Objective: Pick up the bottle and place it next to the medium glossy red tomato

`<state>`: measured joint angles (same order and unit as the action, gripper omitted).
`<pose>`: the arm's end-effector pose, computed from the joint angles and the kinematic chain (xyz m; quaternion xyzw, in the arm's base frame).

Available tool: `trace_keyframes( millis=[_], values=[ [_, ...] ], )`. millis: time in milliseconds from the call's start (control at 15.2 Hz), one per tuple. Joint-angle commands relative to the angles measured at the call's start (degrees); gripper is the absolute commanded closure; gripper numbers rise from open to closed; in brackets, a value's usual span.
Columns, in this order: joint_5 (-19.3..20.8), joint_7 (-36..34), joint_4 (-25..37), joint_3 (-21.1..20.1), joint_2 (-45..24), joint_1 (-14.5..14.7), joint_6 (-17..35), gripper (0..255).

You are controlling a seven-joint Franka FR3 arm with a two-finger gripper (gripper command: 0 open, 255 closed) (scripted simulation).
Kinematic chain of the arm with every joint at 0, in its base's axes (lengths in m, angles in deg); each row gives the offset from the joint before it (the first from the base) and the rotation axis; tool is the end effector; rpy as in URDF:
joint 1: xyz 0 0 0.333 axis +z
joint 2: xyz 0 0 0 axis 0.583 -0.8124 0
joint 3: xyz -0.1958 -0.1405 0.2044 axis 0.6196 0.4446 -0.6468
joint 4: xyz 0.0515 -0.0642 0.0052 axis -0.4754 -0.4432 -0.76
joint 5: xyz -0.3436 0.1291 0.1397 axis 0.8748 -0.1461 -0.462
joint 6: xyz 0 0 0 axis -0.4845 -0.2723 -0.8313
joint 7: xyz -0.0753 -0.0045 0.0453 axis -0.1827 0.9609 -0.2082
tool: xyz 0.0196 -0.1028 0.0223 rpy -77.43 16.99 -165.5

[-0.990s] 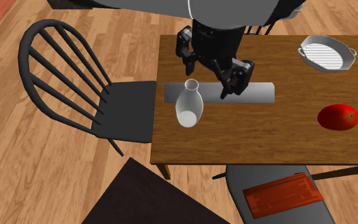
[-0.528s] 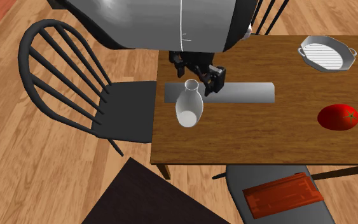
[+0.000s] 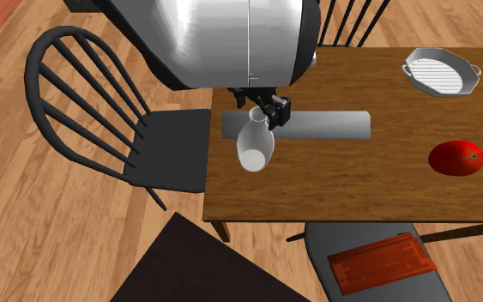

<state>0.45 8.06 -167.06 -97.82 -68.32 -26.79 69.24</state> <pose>0.5101 0.2050 0.2298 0.9951 -0.0965 0.0216 0.0084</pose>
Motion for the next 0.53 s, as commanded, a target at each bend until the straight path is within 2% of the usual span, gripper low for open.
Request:
trace_keyframes(
  millis=[0, 132, 462],
  values=[
    [0.7, -0.5, 0.1, 0.4, -1.5, 0.2, 1.4, 0],
    [1.6, -1.1, 0.3, 1.0, -3.3, 0.6, 2.9, 0],
    [1.6, -1.1, 0.3, 1.0, -3.3, 0.6, 2.9, 0]
  ],
)
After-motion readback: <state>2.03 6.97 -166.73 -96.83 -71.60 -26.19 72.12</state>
